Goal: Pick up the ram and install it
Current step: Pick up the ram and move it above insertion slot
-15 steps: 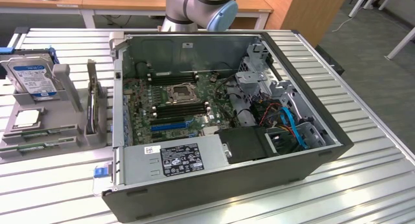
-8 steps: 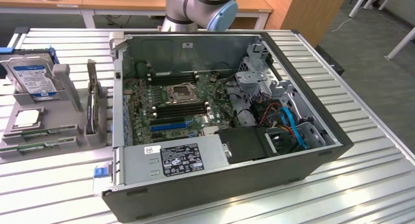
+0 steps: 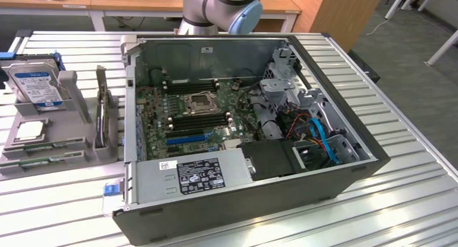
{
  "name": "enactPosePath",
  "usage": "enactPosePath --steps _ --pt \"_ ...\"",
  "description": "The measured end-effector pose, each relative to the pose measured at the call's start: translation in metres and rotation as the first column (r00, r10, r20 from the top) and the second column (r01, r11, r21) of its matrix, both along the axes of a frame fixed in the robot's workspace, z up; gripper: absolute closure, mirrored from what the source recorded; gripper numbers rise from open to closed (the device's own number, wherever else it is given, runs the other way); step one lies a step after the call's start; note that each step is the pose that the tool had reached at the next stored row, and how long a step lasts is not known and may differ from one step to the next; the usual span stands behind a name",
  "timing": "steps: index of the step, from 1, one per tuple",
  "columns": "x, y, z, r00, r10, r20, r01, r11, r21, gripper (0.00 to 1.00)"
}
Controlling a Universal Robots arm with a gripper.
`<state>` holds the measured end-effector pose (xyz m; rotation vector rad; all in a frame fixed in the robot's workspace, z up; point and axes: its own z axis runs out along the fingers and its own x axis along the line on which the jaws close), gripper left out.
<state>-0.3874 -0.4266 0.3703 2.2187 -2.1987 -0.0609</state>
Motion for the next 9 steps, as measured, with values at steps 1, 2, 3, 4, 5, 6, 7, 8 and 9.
enactPosePath --steps 1,2,3,4,5,6,7,8,9 --pt "0.0000 0.0000 0.0000 1.0000 0.000 0.0000 0.000 1.0000 0.0000 0.77" --pt "0.0000 0.0000 0.0000 1.0000 0.000 0.0000 0.000 1.0000 0.0000 0.71" --pt "0.0000 0.0000 0.0000 1.0000 0.000 0.0000 0.000 1.0000 -0.0001 0.71" --pt "0.0000 0.0000 0.0000 1.0000 0.000 0.0000 0.000 1.0000 0.0000 0.71" --pt "0.0000 0.0000 0.0000 1.0000 0.000 0.0001 0.000 1.0000 0.0000 0.71" --pt "0.0000 0.0000 -0.0004 1.0000 0.000 0.0005 0.000 1.0000 0.0014 0.71" --pt "-0.0001 0.0000 -0.0010 1.0000 0.000 0.0006 0.000 1.0000 0.0027 0.71" --pt "0.0000 0.0000 -0.0017 1.0000 0.000 0.0004 0.000 1.0000 0.0026 0.71" --pt "-0.0001 0.0000 -0.0031 1.0000 0.000 0.0004 0.000 1.0000 0.0027 0.71"
